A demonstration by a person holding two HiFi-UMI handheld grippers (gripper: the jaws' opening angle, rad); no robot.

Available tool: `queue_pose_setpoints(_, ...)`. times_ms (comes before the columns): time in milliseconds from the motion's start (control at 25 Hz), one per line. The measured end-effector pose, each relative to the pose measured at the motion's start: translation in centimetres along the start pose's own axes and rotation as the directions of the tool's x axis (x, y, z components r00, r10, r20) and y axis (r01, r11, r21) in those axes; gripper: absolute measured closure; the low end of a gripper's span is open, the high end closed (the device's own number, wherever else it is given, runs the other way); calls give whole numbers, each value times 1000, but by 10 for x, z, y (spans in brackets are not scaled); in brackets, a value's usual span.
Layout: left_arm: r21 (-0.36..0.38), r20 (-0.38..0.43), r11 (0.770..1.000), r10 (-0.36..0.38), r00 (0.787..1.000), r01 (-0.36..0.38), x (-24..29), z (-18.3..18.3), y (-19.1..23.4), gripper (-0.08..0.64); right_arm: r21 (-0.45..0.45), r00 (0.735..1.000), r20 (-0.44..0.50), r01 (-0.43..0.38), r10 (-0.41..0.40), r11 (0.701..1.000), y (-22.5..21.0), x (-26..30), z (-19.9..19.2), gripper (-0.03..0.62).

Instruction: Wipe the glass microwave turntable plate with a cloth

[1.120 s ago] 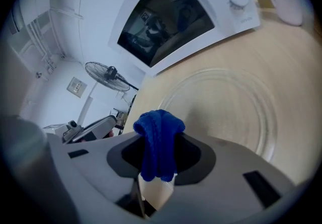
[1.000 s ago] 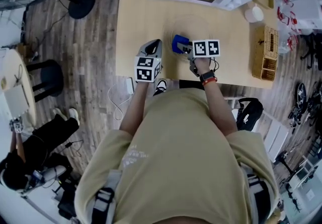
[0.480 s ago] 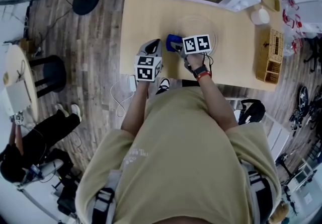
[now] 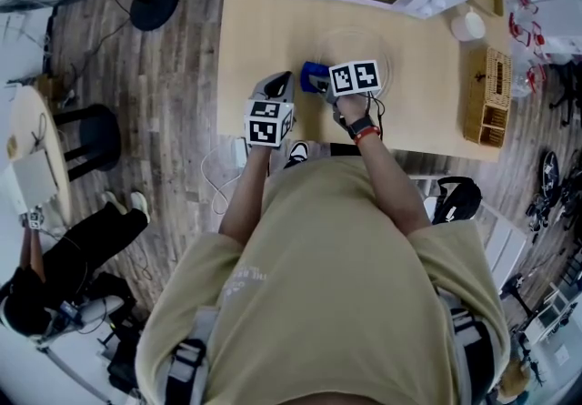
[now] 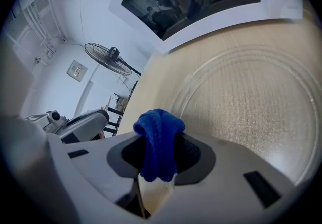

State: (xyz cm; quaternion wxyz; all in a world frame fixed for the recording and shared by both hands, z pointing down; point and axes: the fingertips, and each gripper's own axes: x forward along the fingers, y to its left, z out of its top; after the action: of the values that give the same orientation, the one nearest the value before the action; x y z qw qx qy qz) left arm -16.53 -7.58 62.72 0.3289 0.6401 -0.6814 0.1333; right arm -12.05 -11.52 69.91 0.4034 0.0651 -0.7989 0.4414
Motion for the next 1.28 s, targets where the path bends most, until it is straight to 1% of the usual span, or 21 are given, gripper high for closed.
queue_pose_setpoints(280,14,-9,1000,-14,1000,14,5,1,-6,541,20,1000,8,19,-19,1000,-11,-10,-4,457)
queue_pose_setpoints(440,35,-28,999,-25,999,26,9,0,-13,541,21,999,16,31,-32,999,-16,-17,-6,457)
queue_pose_setpoints(600,49,-30,998,-42,999,43,14,5,-22,541,26,999,21,36,-37,999,-20,-21,-7,457)
queue_pose_setpoints(960,49,-39,997,-52,998,53,19,5,-26,541,40,998,36,43,-44,998,-27,-29,-9,457)
queue_pose_setpoints(1280,60,-50,994,-87,995,90,31,5,-43,541,67,996,57,59,-63,996,-41,-43,-12,457)
